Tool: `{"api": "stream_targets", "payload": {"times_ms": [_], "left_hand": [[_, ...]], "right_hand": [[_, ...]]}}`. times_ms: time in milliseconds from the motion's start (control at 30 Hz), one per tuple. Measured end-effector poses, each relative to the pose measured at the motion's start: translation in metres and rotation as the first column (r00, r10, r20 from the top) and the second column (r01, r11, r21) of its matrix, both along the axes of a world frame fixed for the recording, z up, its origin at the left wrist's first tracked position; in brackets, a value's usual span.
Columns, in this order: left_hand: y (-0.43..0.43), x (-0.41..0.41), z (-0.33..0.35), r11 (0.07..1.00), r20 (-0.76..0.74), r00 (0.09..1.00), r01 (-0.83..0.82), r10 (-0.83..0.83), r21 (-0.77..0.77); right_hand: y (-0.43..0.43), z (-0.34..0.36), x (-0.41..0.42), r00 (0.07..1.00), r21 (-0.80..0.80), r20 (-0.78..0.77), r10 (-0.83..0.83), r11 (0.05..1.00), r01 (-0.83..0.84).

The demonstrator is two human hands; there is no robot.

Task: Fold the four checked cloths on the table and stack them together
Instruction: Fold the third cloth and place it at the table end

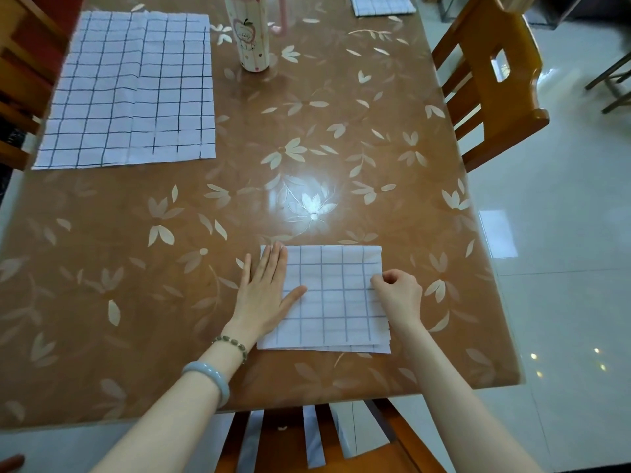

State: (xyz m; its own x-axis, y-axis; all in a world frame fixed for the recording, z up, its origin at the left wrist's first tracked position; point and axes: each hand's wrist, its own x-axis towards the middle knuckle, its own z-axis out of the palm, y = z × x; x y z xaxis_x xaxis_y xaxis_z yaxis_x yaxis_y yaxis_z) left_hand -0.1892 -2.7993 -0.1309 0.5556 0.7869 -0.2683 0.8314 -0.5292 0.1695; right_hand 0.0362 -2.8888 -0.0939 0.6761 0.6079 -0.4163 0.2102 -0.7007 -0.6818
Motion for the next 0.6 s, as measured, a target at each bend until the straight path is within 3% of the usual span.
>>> {"api": "stream_targets", "payload": {"times_ms": [100,167,233,267,333,400,600], "left_hand": [[-0.001,0.000,-0.006,0.999,-0.003,1.000,0.001,-0.001,0.052],[-0.003,0.001,-0.007,0.997,0.004,1.000,-0.008,0.008,0.077],[-0.005,0.001,-0.008,0.996,0.014,1.000,-0.012,0.010,0.085],[-0.005,0.001,-0.010,0.996,0.019,1.000,-0.012,0.010,0.088],[-0.006,0.001,-0.012,0.995,0.030,0.999,-0.012,0.010,0.098],[-0.006,0.001,-0.014,0.993,0.035,0.999,-0.017,0.013,0.117],[-0.005,0.001,-0.017,0.991,0.061,0.998,-0.021,0.013,0.133]], "right_hand": [[0.000,-0.004,-0.005,0.998,-0.005,0.048,-0.037,0.999,0.037],[0.003,-0.007,-0.016,0.955,0.005,0.296,-0.020,1.000,0.019],[0.016,-0.006,-0.038,0.821,0.067,0.562,0.102,0.983,-0.168],[0.025,-0.005,-0.053,0.763,0.091,0.615,0.197,0.944,-0.317],[0.041,-0.009,-0.079,0.637,0.036,0.619,0.459,0.794,-0.607],[0.052,-0.021,-0.094,0.502,-0.087,0.597,0.626,0.672,-0.736],[0.047,-0.047,-0.070,0.477,-0.282,0.507,0.718,0.661,-0.695]]}}
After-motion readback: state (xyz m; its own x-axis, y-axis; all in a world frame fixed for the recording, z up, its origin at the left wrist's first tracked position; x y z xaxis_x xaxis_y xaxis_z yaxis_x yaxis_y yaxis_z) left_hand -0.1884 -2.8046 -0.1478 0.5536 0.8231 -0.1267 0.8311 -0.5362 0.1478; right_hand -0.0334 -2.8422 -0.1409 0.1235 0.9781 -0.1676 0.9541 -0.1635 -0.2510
